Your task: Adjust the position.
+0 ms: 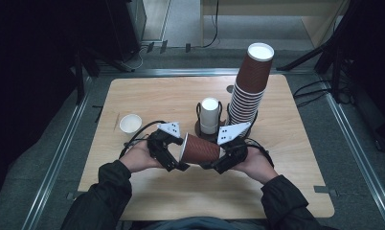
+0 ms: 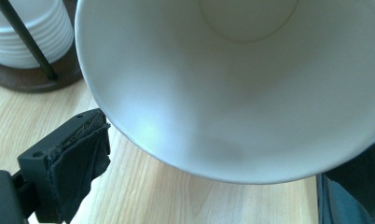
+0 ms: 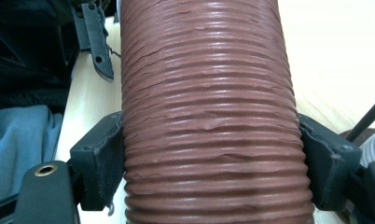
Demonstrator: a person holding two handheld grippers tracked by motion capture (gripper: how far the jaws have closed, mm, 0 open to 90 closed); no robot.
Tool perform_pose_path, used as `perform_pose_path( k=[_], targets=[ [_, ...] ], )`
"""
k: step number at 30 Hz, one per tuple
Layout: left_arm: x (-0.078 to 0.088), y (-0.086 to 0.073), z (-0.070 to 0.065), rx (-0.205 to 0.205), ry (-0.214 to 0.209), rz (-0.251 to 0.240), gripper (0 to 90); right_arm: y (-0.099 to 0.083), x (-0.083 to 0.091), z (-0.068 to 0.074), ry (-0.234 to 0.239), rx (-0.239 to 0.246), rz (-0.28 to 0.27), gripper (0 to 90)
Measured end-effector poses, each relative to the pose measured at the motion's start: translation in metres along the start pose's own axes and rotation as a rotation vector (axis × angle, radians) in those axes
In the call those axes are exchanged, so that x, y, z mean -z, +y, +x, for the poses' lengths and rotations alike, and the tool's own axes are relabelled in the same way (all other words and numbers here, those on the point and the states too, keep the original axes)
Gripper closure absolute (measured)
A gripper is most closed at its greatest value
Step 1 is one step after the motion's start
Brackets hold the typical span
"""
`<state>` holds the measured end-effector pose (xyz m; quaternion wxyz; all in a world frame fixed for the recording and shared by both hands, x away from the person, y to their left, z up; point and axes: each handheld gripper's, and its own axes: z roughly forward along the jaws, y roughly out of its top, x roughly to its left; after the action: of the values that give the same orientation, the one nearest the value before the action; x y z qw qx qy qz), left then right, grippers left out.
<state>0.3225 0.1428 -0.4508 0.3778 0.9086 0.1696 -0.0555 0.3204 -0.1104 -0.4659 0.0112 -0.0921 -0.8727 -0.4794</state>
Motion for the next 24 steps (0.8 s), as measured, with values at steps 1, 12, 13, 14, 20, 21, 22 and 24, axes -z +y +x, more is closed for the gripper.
perform_pose_path(
  k=[1,12,13,14,20,21,22,24],
  targets=[
    [0.0006,-0.0001,-0.0002,0.003,-0.003,-0.011,0.0,0.0002,0.0012,0.0000,0.000,0.005,-0.020,19.8],
    [0.0005,0.0032,-0.0029,0.003,-0.065,-0.076,0.0,0.0029,0.0007,0.0028,0.039,0.013,-0.082,19.7],
    [-0.0003,0.0038,-0.0037,0.004,-0.065,-0.075,0.0,0.0036,-0.0002,0.0039,0.040,0.016,-0.083,19.7],
    [-0.0008,0.0043,-0.0044,0.004,-0.066,-0.073,0.0,0.0044,-0.0010,0.0049,0.040,0.017,-0.081,19.7],
    [-0.0011,0.0053,-0.0058,-0.002,-0.073,-0.085,0.0,0.0057,-0.0047,0.0073,0.047,0.027,-0.076,19.7],
    [-0.0007,0.0055,-0.0058,-0.002,-0.073,-0.085,0.0,0.0057,-0.0051,0.0074,0.047,0.028,-0.075,19.7],
    [-0.0006,0.0056,-0.0059,0.000,-0.072,-0.088,0.0,0.0058,-0.0052,0.0077,0.046,0.029,-0.077,19.7],
    [0.0006,0.0057,-0.0059,0.000,-0.075,-0.096,1.6,0.0060,-0.0055,0.0077,0.051,0.029,-0.077,19.7]
  ],
)
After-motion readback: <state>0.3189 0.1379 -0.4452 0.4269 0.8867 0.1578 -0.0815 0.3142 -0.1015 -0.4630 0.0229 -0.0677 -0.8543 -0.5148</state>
